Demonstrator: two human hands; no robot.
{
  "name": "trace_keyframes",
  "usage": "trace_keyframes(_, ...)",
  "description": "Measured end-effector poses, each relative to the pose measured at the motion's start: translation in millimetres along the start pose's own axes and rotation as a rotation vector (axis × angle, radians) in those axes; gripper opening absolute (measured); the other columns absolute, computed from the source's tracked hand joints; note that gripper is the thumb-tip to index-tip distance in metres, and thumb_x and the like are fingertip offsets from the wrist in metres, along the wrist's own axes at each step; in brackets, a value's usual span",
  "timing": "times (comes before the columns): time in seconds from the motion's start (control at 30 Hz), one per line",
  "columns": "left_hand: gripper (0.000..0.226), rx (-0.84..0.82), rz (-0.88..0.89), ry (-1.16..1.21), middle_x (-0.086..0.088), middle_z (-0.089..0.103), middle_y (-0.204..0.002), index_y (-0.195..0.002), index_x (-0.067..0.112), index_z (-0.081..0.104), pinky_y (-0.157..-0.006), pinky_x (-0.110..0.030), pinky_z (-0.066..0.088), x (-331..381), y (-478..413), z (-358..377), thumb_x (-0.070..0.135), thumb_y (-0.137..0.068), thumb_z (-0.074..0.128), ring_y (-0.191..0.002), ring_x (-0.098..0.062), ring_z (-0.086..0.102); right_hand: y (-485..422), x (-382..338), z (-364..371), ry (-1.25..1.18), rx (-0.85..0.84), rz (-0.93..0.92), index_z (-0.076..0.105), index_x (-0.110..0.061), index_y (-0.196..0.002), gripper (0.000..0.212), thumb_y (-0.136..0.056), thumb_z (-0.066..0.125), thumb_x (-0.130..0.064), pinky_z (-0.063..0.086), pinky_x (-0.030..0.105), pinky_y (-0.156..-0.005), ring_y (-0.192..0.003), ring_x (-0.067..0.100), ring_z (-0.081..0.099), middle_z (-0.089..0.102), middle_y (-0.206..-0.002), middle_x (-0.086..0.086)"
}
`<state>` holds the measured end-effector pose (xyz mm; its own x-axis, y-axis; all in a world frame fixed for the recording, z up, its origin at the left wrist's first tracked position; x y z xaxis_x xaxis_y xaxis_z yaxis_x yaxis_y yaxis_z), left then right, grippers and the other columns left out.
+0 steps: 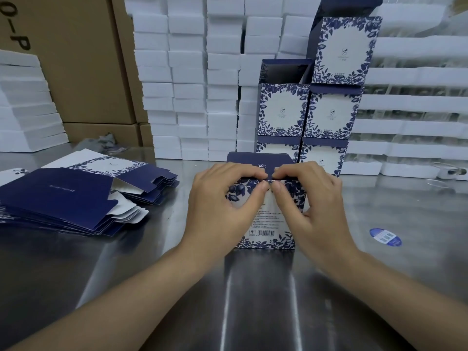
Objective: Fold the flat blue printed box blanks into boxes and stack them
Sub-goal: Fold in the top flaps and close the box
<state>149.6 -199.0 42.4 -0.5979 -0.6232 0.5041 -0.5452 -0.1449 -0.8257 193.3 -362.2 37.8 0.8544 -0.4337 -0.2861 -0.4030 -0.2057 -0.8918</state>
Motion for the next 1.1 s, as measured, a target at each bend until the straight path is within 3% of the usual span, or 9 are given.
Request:
trace_keyframes(0.1,0.018,-0.026,-0.029,0.068,0.014,0.077,-0.108,-0.110,0.022,0.076,-0.100,-0.045,0.053,-6.3,-1.4,-2.2,0.021,-0.092,0.078,-0.111,-0.014,0.071,-0.3,4.5,-2.0,-0.044,-0.005,0.009,0.065,-0.028,-0.113,0.012,-0.101,0.063,-0.026,0.036,0.032,-0.100,-0.108,0.001,0.060,0.066,-0.111,-0.018)
trace_keyframes(0.23,0.011,-0.021,-0.061,0.110,0.017,0.078,-0.105,-0.103,0.023,0.079,-0.096,-0.024,0.053,-13.0,-3.6,-4.0,0.018,-0.093,0.080,-0.110,-0.008,0.071,-2.2,5.5,-2.3,-0.065,-0.001,0.023,0.067,-0.026,-0.110,0.010,-0.101,0.065,-0.024,0.039,0.035,-0.097,-0.106,0.001,0.061,0.068,-0.109,-0.017)
trace_keyframes(0.33,0.010,-0.031,-0.091,0.135,0.016,0.078,-0.103,-0.101,0.024,0.080,-0.095,-0.019,0.051,-17.6,-5.9,-1.4,0.017,-0.094,0.081,-0.110,-0.008,0.072,-4.5,5.7,-1.4,-0.048,-0.012,0.019,0.068,-0.025,-0.106,0.007,-0.101,0.065,-0.023,0.038,0.034,-0.096,-0.104,0.000,0.059,0.068,-0.105,-0.017)
trace_keyframes(0.6,0.017,-0.023,-0.101,0.168,0.014,0.079,-0.111,-0.107,0.018,0.081,-0.102,-0.023,0.053,-29.6,-10.5,-12.1,0.013,-0.091,0.083,-0.116,-0.004,0.071,-5.7,15.9,-5.5,-0.158,-0.006,0.041,0.071,-0.017,-0.113,0.015,-0.100,0.068,-0.024,0.053,0.035,-0.097,-0.112,0.008,0.068,0.074,-0.115,-0.010)
trace_keyframes(0.93,0.016,-0.061,-0.163,0.304,0.006,0.082,-0.107,-0.102,0.019,0.084,-0.102,-0.034,0.058,-48.1,-18.9,-10.9,0.010,-0.088,0.084,-0.120,-0.008,0.071,-12.8,27.1,-3.3,-0.277,-0.058,0.179,0.076,-0.015,-0.106,0.009,-0.097,0.075,-0.015,0.052,0.024,-0.099,-0.110,0.006,0.071,0.077,-0.112,-0.012)
trace_keyframes(1.1,0.025,-0.084,-0.197,0.330,0.013,0.079,-0.119,-0.113,0.019,0.082,-0.095,-0.026,0.060,-55.0,-15.0,-13.4,0.012,-0.089,0.084,-0.125,-0.003,0.067,-10.3,43.4,-6.1,-0.401,-0.050,0.268,0.075,-0.013,-0.110,0.017,-0.093,0.079,-0.011,0.058,0.035,-0.101,-0.118,0.010,0.070,0.076,-0.120,-0.002)
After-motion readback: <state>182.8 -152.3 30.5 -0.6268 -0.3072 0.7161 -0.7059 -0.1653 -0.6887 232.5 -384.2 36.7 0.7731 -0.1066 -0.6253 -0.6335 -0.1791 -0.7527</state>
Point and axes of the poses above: each hand's wrist, its own y-axis away from the middle knuckle, its own z-axis out of the palm, x = y × z, the point moved 8 cm from there along -y, towards the middle knuckle
